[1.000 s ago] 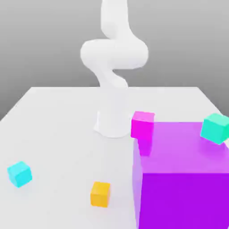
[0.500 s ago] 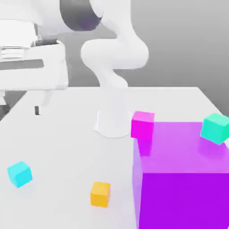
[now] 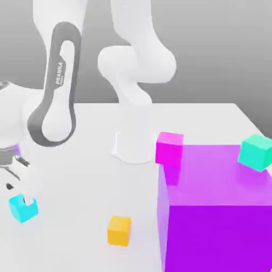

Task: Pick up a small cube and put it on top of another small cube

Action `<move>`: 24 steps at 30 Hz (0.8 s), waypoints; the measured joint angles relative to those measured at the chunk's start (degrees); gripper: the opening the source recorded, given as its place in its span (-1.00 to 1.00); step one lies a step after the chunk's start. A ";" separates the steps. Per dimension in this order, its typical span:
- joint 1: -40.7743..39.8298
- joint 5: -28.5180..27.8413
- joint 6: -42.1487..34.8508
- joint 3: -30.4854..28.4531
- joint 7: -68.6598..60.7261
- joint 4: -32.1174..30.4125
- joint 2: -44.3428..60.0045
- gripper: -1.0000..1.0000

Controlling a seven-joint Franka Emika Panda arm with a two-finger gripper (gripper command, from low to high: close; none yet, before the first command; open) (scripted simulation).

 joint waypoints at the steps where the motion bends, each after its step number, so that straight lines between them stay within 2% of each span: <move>1: -1.27 1.25 1.04 1.53 -0.95 0.33 1.38 -1.00; 8: -1.49 1.18 1.10 1.75 -0.88 0.35 1.49 -1.00; 14: 4.15 -9.60 -5.99 -6.10 7.19 -2.13 -8.52 -1.00; 24: 19.72 -14.93 -28.29 3.50 -0.91 0.41 -28.32 -1.00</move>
